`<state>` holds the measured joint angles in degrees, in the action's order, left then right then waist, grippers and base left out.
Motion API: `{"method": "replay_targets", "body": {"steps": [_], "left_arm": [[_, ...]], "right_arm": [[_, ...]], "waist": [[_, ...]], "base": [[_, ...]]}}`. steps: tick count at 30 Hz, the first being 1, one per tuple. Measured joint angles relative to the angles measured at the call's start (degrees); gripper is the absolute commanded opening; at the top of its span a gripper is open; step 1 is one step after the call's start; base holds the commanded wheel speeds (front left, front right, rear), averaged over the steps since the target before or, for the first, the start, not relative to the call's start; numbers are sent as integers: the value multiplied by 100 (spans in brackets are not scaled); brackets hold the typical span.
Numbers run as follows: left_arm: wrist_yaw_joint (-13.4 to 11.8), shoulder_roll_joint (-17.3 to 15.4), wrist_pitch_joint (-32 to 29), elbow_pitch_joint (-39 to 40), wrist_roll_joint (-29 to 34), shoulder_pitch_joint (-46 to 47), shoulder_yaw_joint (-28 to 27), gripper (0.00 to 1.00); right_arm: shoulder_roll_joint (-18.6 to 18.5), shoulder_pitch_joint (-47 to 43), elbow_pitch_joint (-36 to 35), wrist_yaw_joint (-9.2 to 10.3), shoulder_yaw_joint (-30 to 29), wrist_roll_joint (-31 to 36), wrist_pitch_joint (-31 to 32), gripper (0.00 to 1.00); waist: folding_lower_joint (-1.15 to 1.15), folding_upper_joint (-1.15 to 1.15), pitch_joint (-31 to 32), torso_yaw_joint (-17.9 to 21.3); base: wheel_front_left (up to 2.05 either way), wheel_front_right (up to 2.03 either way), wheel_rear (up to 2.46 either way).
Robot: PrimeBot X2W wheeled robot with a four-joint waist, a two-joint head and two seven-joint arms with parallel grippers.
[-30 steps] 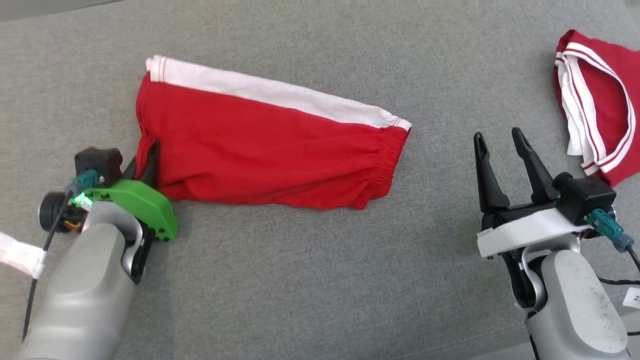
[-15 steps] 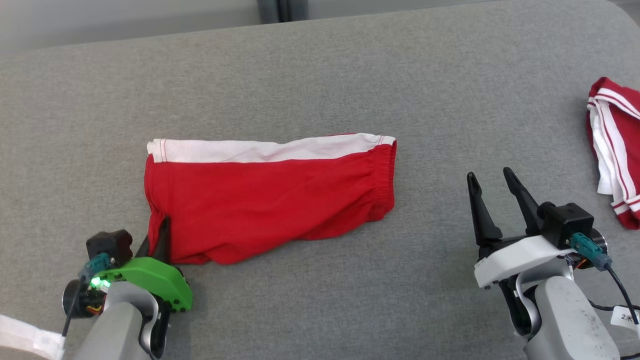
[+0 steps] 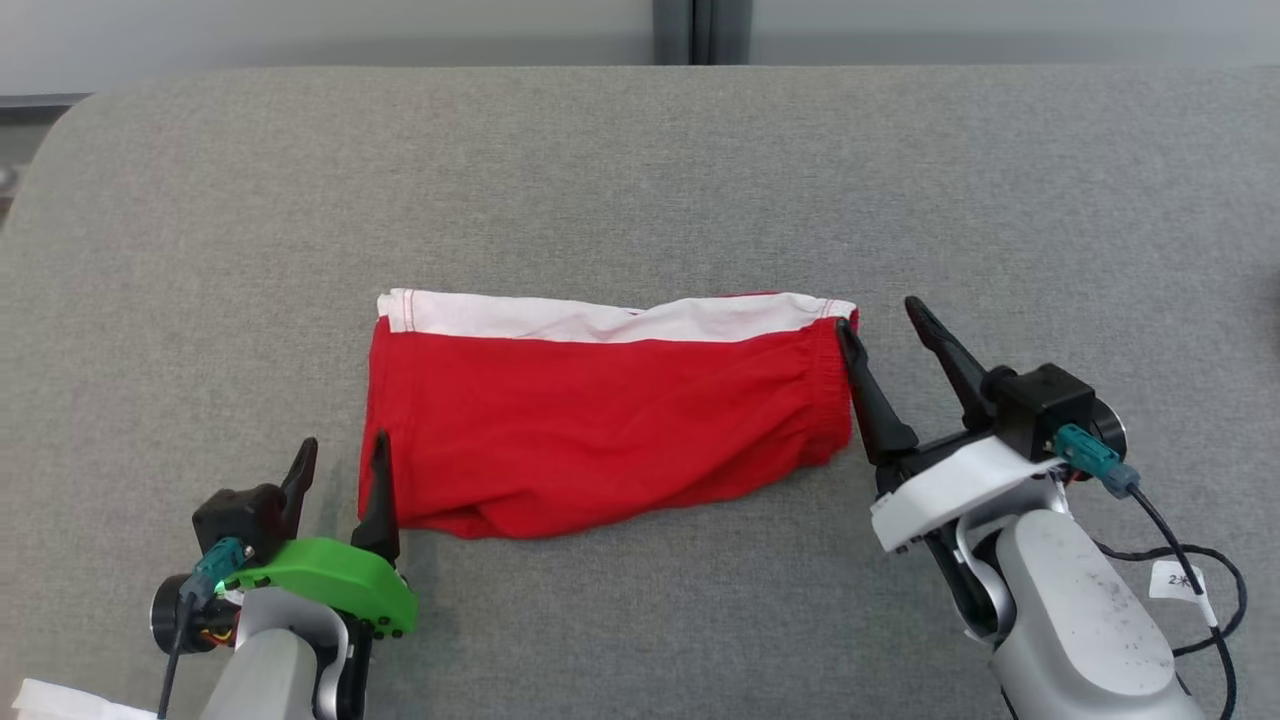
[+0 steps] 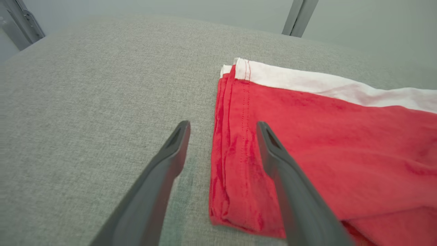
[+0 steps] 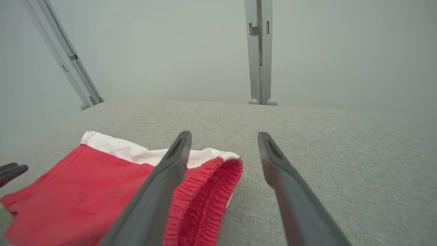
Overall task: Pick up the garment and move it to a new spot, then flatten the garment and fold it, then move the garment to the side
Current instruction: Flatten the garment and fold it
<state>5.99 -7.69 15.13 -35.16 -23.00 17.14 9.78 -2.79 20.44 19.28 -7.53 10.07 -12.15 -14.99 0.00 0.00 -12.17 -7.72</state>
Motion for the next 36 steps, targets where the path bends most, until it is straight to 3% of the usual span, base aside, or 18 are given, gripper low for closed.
{"method": "replay_targets", "body": {"steps": [10, 18, 19, 20, 21, 22, 23, 24, 31, 36], "left_arm": [[124, 223, 0, -56, 294, -21, -156, 100], [130, 232, 0, -44, 280, -21, -71, 100], [131, 222, 0, -38, 269, -21, -57, 100], [131, 205, 0, -31, 247, -21, -46, 100], [131, 189, 0, -31, 247, -21, -32, 100], [131, 174, 0, -30, 246, -21, -20, 100], [131, 167, 0, -24, 241, -21, -7, 100], [131, 167, 0, -14, 241, -21, 3, 100], [131, 148, 0, 15, 221, -19, 69, 100], [131, 125, 0, 35, 214, -64, 47, 100]], "right_arm": [[-1, 376, 1584, 1, 131, -199, -1, 100], [-31, 437, 2025, 5, 614, -979, -40, 100], [-32, 458, 2040, 7, 672, -1107, -45, 91], [-34, 481, 2053, 7, 743, -1215, -52, 75], [-38, 502, 2057, 7, 801, -1301, -52, 47], [-40, 524, 2064, 8, 846, -1414, -53, 38], [-43, 548, 2072, 8, 881, -1494, -54, 11], [-43, 575, 2069, 8, 883, -1548, -54, 0], [22, 642, 2054, 0, 436, -1709, -41, 0], [43, 586, 1994, -3, -417, -1335, -18, 0]], "waist": [[0, 0, -118, -413], [0, 0, -294, -537], [0, 0, -312, -539], [0, 0, -328, -539], [0, 0, -340, -539], [0, 0, -353, -539], [0, 0, -367, -540], [0, 0, -380, -542], [0, 0, -410, -541], [0, 0, -361, -421]], "base": [[0, 0, 0], [0, 0, 0], [0, 0, 0], [0, 0, 0], [0, 0, 0], [0, 0, 0], [0, 0, 0], [0, 0, 0], [0, 0, 0], [0, 0, 0]]}}
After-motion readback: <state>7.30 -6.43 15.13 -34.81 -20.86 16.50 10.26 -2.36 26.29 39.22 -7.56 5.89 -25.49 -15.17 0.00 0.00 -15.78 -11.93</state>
